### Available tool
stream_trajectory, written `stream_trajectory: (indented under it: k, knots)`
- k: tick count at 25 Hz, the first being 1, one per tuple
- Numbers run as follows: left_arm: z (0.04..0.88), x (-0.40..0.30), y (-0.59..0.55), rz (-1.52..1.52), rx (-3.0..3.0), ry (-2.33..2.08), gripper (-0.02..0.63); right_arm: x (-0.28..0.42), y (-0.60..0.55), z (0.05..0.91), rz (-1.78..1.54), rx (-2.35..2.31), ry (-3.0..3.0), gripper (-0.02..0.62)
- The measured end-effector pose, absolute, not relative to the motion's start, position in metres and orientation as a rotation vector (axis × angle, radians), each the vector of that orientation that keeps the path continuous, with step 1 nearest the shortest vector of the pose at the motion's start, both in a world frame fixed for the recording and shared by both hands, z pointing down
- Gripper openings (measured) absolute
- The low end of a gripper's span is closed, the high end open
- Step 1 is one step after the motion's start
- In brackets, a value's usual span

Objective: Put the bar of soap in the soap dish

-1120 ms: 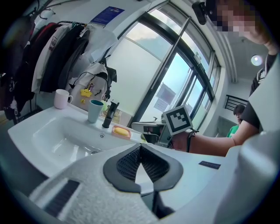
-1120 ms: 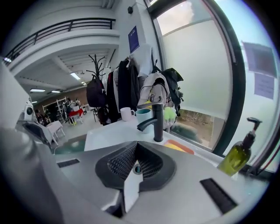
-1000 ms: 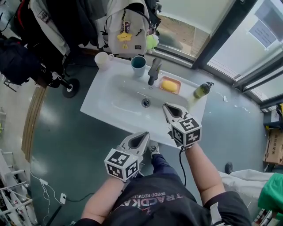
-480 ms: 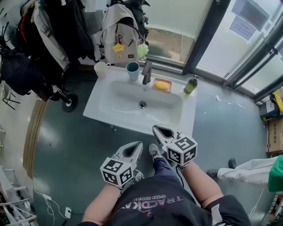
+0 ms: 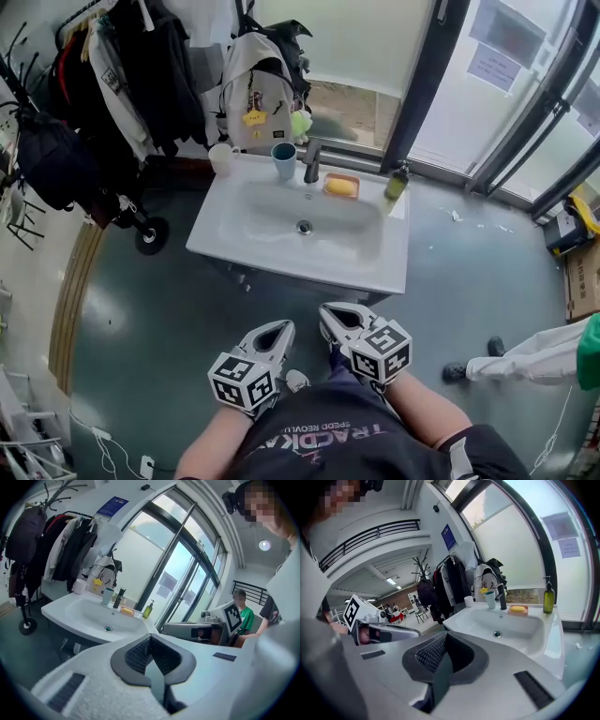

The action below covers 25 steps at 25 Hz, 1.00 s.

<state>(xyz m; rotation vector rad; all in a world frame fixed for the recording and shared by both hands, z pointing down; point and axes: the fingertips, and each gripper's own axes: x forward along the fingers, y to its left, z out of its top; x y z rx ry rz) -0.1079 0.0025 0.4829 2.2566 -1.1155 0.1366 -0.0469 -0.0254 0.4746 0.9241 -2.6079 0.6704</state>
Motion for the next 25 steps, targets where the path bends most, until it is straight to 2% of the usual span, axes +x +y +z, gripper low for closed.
stream_trajectory:
  k: [10, 25]
  knots:
    - [0.489, -0.114, 0.048, 0.143, 2.257, -1.057, 0.009, -0.056, 0.040, 0.483, 0.697, 0.944, -2.589, 0.011]
    - [0.480, -0.092, 0.063, 0.162, 2.316, -1.022, 0.009, -0.038, 0.064, 0.477, 0.722, 0.993, -2.597, 0.011]
